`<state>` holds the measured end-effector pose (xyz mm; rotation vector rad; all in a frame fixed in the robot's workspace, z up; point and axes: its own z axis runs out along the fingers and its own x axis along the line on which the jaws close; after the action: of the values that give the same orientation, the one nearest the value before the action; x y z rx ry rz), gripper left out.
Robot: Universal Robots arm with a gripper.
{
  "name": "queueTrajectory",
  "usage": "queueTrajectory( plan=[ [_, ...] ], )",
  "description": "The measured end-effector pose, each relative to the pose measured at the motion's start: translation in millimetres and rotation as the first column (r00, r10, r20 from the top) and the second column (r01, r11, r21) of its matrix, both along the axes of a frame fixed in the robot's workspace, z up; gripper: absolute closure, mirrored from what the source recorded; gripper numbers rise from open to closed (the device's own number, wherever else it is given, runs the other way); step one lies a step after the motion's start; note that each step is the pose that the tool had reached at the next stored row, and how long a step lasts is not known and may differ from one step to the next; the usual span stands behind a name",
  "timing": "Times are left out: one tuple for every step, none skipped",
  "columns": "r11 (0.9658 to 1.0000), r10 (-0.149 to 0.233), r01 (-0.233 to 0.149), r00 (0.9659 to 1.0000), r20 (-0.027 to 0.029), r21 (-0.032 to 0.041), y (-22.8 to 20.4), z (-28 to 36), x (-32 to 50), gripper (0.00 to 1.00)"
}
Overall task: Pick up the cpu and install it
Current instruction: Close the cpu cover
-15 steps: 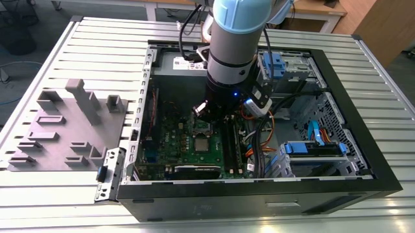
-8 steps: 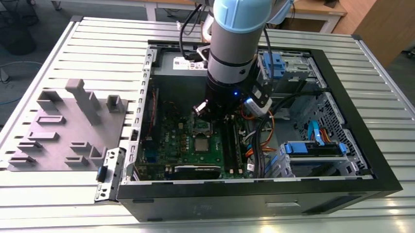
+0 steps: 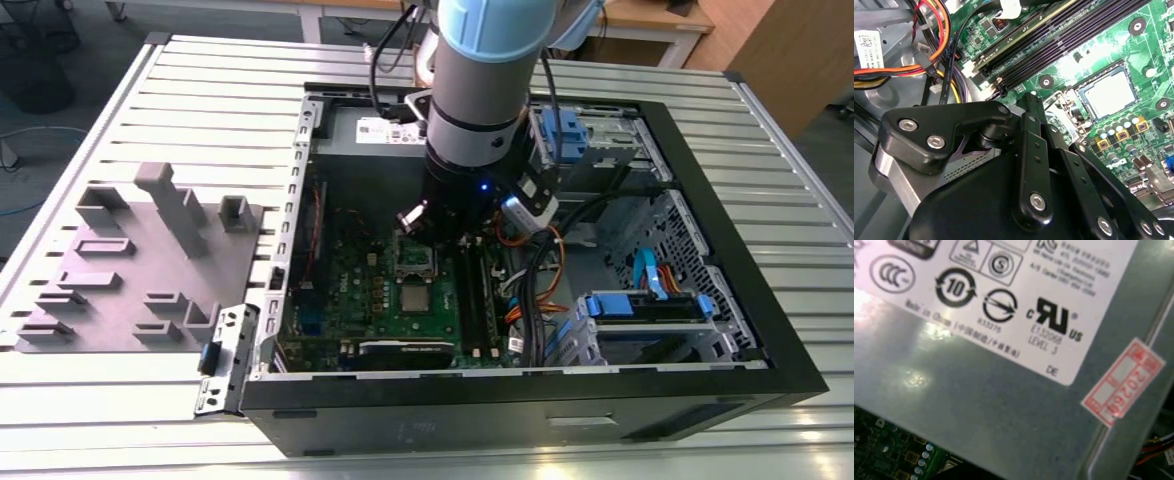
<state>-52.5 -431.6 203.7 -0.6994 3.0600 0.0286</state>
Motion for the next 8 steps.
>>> queueTrajectory(
  plan=[
    [1.0000,0.000,0.000,1.0000,0.0010,0.0000,0.1,-0.4,-0.5,0.89],
    [1.0000,0.000,0.000,1.0000,0.0023,-0.0001,0.0,-0.9,-1.2,0.89],
    [1.0000,0.000,0.000,1.0000,0.0038,-0.0002,0.0,-1.1,-1.8,0.89],
    [1.0000,0.000,0.000,1.0000,0.0050,-0.0002,0.1,-1.1,-2.4,0.89],
    [1.0000,0.000,0.000,1.0000,0.0065,0.0001,0.1,-1.4,-3.2,0.89],
    [1.0000,0.000,0.000,1.0000,0.0080,0.0000,0.1,-1.8,-3.8,0.89],
    [1.0000,0.000,0.000,1.0000,0.0094,-0.0003,0.0,-2.3,-4.4,0.89],
    [1.0000,0.000,0.000,0.9999,0.0104,-0.0006,0.0,-2.6,-4.8,0.89]
  ],
)
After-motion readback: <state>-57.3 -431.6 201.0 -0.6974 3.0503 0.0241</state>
